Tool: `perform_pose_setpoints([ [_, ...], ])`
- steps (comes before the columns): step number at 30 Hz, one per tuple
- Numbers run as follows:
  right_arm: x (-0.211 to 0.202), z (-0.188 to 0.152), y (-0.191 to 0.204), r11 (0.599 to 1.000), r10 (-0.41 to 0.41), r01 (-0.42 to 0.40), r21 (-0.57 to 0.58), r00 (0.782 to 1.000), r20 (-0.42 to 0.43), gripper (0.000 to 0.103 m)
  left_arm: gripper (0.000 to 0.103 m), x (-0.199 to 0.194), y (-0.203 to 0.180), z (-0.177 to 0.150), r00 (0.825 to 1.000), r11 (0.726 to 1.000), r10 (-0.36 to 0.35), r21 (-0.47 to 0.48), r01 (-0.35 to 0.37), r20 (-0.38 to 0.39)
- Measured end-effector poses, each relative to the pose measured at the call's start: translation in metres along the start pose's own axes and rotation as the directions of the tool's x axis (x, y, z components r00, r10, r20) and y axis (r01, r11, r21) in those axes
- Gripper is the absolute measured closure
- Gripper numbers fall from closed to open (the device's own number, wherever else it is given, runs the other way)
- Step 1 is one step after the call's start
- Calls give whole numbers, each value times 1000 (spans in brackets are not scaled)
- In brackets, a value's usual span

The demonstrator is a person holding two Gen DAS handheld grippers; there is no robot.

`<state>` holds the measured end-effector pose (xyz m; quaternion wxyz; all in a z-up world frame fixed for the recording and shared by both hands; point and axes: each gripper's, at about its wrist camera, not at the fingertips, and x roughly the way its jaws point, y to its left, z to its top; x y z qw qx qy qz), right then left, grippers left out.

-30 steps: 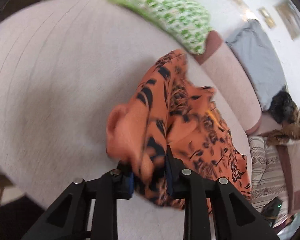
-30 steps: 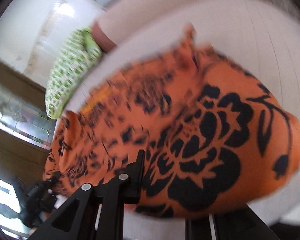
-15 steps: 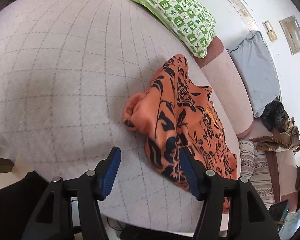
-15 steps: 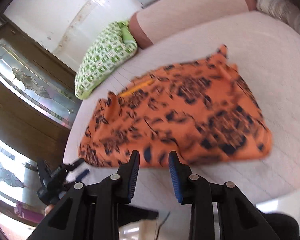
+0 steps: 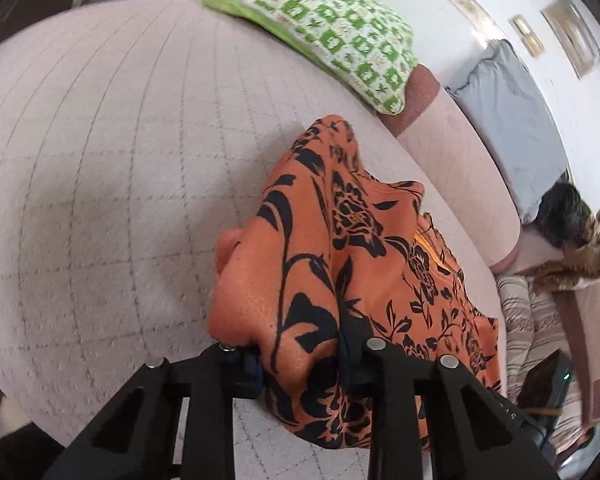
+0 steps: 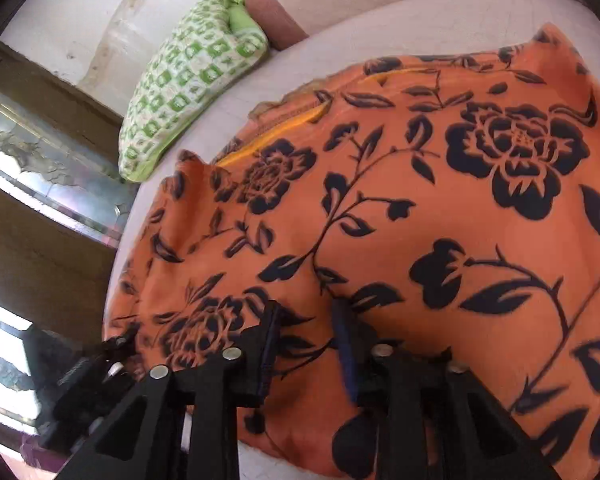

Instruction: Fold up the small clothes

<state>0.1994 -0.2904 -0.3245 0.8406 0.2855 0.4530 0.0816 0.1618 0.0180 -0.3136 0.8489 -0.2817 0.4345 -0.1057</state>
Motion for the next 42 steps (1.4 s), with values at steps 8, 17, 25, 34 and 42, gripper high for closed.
perform_pose_setpoints([
  [8, 0, -1, -4, 998, 39, -40, -44, 999, -25, 81, 79, -19, -37, -5, 998, 989, -22, 150, 13, 61],
  [17, -64, 19, -60, 960, 240, -244, 138, 970, 48, 78, 79, -38, -164, -38, 997, 887, -71, 459, 45, 40],
  [25, -123, 24, -159, 772, 413, -489, 406, 872, 263, 23, 68, 10, -251, -116, 963, 776, -140, 578, 252, -232],
  [34, -98, 40, -151, 793, 385, -420, 441, 907, 170, 23, 42, -20, -159, -66, 943, 825, -276, 458, 331, -185],
  [42, -62, 70, -122, 907, 192, -207, 366, 978, 78, 63, 42, 28, -120, -68, 962, 866, -132, 444, 230, -240],
])
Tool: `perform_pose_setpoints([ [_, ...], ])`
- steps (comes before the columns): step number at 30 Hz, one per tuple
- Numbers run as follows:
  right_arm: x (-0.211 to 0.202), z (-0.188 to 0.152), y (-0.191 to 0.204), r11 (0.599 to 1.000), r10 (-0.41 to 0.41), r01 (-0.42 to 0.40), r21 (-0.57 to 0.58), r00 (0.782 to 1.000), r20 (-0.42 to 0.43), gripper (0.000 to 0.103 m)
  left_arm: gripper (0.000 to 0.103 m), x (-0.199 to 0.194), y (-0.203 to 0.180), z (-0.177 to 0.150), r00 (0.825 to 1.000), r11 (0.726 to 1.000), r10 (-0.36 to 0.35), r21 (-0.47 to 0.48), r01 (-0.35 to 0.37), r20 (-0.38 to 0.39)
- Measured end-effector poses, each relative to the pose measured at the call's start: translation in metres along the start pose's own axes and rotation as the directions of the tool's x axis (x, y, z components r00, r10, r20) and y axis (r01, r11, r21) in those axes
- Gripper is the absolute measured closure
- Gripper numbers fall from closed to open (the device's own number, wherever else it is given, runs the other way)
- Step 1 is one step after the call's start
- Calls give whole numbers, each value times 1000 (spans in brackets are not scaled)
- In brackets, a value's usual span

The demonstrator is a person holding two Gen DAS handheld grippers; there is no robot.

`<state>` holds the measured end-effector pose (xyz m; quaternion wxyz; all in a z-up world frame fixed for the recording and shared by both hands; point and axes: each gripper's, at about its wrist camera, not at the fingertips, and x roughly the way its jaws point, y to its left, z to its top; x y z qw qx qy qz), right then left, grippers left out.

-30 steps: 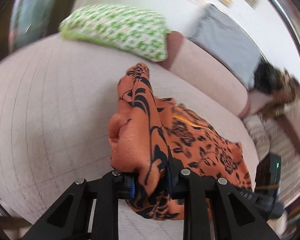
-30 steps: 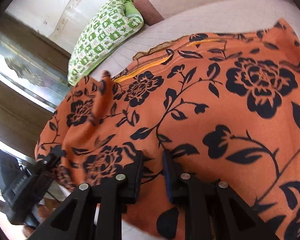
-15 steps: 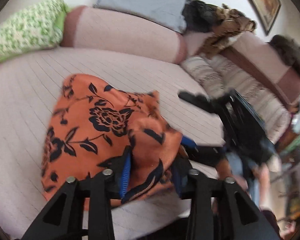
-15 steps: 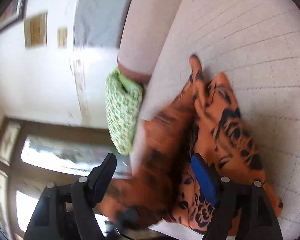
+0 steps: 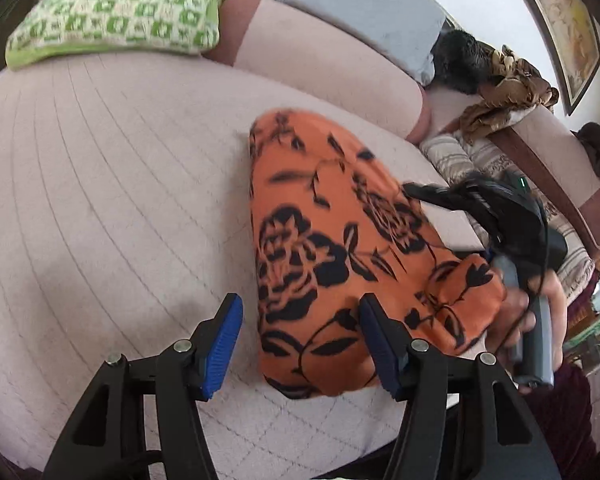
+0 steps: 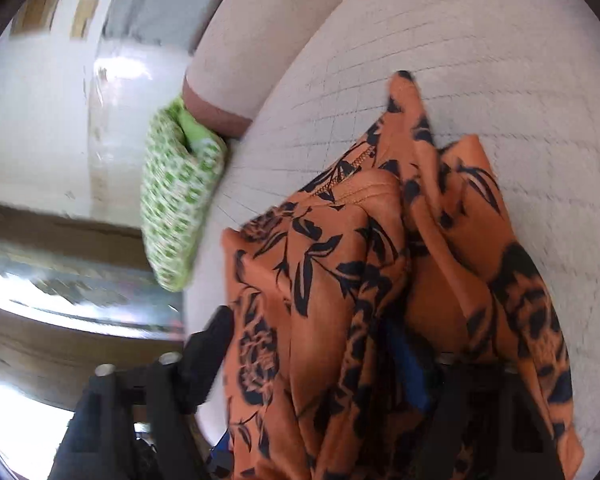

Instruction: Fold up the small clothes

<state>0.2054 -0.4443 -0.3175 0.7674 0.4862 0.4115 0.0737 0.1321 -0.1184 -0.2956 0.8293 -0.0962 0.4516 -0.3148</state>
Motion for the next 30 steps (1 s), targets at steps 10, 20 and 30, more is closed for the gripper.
perform_pose_setpoints([
  [10, -62, 14, 48, 954, -22, 97, -285, 966, 257, 79, 38, 14, -68, -3, 1000, 982, -21, 189, 21, 1],
  [20, -47, 65, -27, 964, -262, 264, -1, 954, 144, 47, 26, 23, -94, -13, 995, 938, 93, 338, -81, -20],
  [30, -106, -14, 31, 925, -16, 71, -372, 989, 149, 62, 26, -16, -62, -7, 983, 952, 174, 245, -181, 53],
])
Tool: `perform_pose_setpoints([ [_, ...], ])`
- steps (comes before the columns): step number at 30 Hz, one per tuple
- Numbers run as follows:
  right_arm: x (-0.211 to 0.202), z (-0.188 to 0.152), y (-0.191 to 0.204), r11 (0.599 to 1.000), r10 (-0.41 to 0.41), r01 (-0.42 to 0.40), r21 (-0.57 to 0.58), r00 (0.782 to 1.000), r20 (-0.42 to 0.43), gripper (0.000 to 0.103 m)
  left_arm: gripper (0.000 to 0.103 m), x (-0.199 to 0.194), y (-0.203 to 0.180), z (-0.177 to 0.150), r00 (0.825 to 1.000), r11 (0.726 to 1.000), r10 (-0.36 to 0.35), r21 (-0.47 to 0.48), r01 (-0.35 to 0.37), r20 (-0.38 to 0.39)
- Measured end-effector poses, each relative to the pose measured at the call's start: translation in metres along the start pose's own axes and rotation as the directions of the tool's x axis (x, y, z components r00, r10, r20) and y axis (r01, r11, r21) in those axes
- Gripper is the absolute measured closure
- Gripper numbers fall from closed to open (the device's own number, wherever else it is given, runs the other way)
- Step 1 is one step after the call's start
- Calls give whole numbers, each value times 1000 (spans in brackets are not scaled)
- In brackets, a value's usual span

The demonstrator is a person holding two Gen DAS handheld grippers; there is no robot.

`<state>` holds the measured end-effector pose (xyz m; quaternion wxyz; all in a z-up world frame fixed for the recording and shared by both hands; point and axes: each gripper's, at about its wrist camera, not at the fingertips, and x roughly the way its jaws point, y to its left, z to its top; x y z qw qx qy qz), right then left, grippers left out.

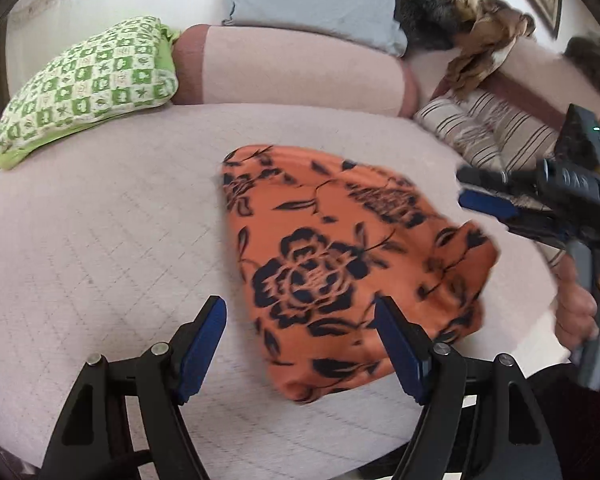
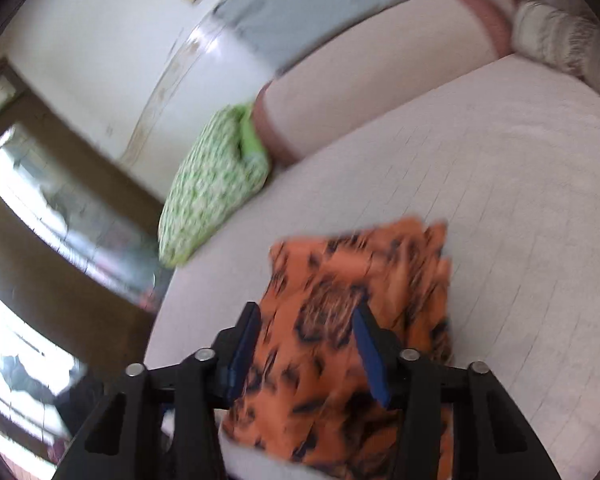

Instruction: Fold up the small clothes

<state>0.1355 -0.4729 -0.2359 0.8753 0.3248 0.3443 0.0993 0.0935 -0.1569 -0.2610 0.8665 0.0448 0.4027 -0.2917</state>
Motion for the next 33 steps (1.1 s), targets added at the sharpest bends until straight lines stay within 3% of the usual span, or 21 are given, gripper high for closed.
perform_pose_setpoints([
  [2, 14, -18, 4, 992, -118, 114, -48, 990, -80, 65, 26, 14, -1, -7, 999, 999, 31, 22, -30, -40],
  [4, 33, -39, -11, 970, -243, 232, -75, 950, -198, 70, 24, 35, 0, -19, 991, 998, 52, 44, -47, -119],
  [8, 27, -55, -4, 937, -325, 292, -190, 929, -175, 71, 21, 48, 13, -35, 987, 999, -35, -36, 30, -154],
  [11, 24, -51, -5, 948, -300, 273, -164, 938, -175, 71, 21, 40, 16, -32, 992, 998, -63, -13, 62, -109],
  [12, 17, -41, -7, 965, -255, 240, -110, 953, -165, 71, 21, 35, 17, -30, 994, 997, -74, -2, 74, -76],
  [14, 6, -25, -6, 981, -189, 184, -55, 976, -111, 71, 21, 24, 19, -27, 995, 995, -97, 15, 97, -7],
  [16, 3, -5, 0, 983, -177, 175, -55, 983, -47, 71, 21, 21, 20, -23, 992, 993, -121, 20, 120, 34],
  [19, 17, 15, 5, 984, -175, 173, -50, 984, -27, 70, 21, 21, 25, -14, 987, 991, -135, 17, 134, 85],
  [23, 61, 38, 0, 987, -157, 158, 14, 985, -71, 70, 20, 44, 29, -7, 995, 996, -92, -5, 92, 37],
  [26, 101, 44, -25, 962, -238, 256, 100, 958, -161, 69, 16, 60, 28, -7, 997, 996, -74, -45, 74, 2],
  [27, 116, 40, -38, 950, -246, 280, 139, 944, -222, 69, 15, 60, 25, -8, 998, 998, -55, -35, 55, 6],
  [28, 124, 36, -49, 946, -222, 270, 178, 943, -247, 69, 14, 58, 22, -8, 999, 999, -32, -12, 32, 14],
  [33, 95, 29, -30, 961, -230, 252, 110, 956, -180, 68, 14, 53, 13, -9, 999, 999, 30, 42, -32, 42],
])
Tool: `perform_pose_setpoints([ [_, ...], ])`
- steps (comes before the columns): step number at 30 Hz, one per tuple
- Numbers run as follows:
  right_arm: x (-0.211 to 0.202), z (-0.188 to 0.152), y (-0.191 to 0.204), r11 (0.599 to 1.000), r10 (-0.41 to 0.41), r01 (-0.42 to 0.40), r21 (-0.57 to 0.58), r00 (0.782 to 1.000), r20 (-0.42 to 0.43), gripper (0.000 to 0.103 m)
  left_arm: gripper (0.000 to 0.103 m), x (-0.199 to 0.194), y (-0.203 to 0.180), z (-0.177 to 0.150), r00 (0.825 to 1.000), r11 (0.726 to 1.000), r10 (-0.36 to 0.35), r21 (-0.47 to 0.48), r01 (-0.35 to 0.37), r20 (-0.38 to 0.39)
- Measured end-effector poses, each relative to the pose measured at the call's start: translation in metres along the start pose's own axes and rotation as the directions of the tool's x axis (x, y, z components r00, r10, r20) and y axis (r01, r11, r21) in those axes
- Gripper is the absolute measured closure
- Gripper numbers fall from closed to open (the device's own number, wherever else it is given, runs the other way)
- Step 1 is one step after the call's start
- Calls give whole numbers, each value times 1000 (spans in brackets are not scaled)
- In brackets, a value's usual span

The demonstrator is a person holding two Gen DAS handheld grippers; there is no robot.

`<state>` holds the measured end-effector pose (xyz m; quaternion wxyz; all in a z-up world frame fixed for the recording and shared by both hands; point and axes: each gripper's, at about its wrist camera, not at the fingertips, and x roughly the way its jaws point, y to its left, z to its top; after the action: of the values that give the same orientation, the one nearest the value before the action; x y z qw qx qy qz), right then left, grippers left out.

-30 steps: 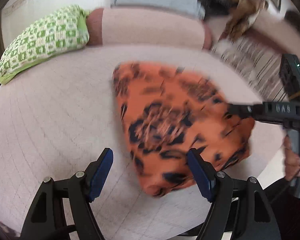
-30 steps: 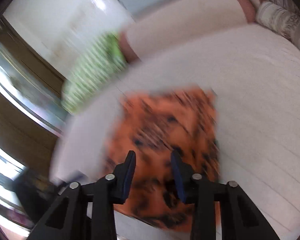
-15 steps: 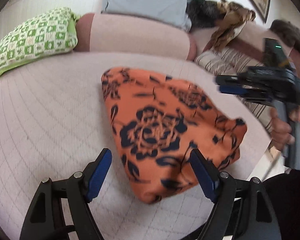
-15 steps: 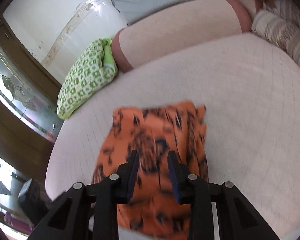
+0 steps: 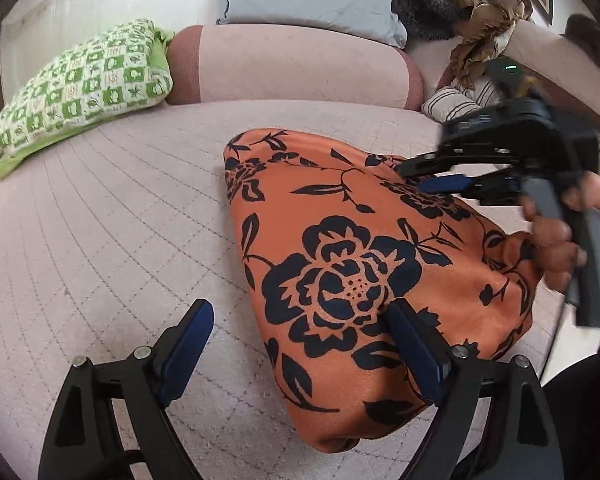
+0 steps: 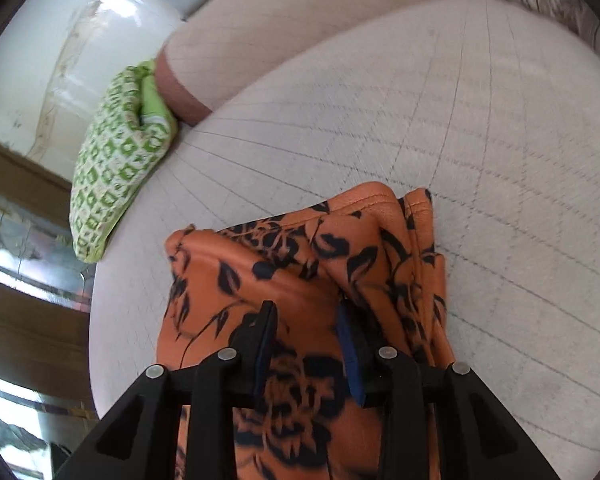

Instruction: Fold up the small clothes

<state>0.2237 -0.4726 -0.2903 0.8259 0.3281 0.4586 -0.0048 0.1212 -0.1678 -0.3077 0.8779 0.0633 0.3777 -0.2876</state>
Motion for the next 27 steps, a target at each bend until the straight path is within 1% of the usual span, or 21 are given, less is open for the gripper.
perform_pose_setpoints([
  [5, -51, -31, 0, 995, 94, -92, -33, 994, 59, 67, 14, -1, -1, -1, 1000, 1000, 20, -9, -20, 9],
  [8, -74, -47, 1, 995, 81, -76, -65, 993, 82, 67, 14, -2, -5, -3, 999, 999, 37, 0, -37, 20],
  [11, -90, -68, -3, 994, 90, -84, -73, 992, 84, 67, 14, -4, -7, -4, 998, 999, 49, 9, -50, 28],
  [13, -93, -84, -11, 994, 89, -86, -62, 994, 62, 62, 13, -4, -8, -4, 998, 999, 53, 11, -53, 29],
  [14, -89, -92, -15, 996, 69, -67, -55, 997, 36, 53, 12, -3, -8, -5, 998, 999, 52, 12, -53, 26],
  [15, -81, -98, -19, 997, 48, -48, -56, 999, 12, 52, 12, -2, -8, -5, 998, 999, 52, 12, -53, 25],
  [17, -74, -104, -15, 994, -2, 5, -113, 1000, 29, 52, 11, -2, -8, -6, 998, 998, 57, 10, -58, 30],
  [19, -73, -105, -5, 985, -27, 32, -172, 999, 31, 45, 11, -3, -7, -6, 998, 998, 60, 10, -60, 33],
  [20, -73, -107, -3, 983, -23, 28, -181, 999, 31, 43, 11, -4, -6, -6, 998, 998, 59, 8, -59, 33],
  [22, -76, -105, -2, 985, -10, 16, -171, 999, 38, 43, 11, -7, -5, -7, 998, 998, 56, 2, -56, 32],
  [26, -86, -99, -8, 993, 65, -58, -100, 995, 70, 43, 11, -15, -5, -8, 997, 998, 66, 4, -66, 41],
  [27, -89, -99, -9, 994, 71, -63, -94, 994, 81, 43, 11, -18, -5, -9, 996, 997, 74, 8, -75, 46],
])
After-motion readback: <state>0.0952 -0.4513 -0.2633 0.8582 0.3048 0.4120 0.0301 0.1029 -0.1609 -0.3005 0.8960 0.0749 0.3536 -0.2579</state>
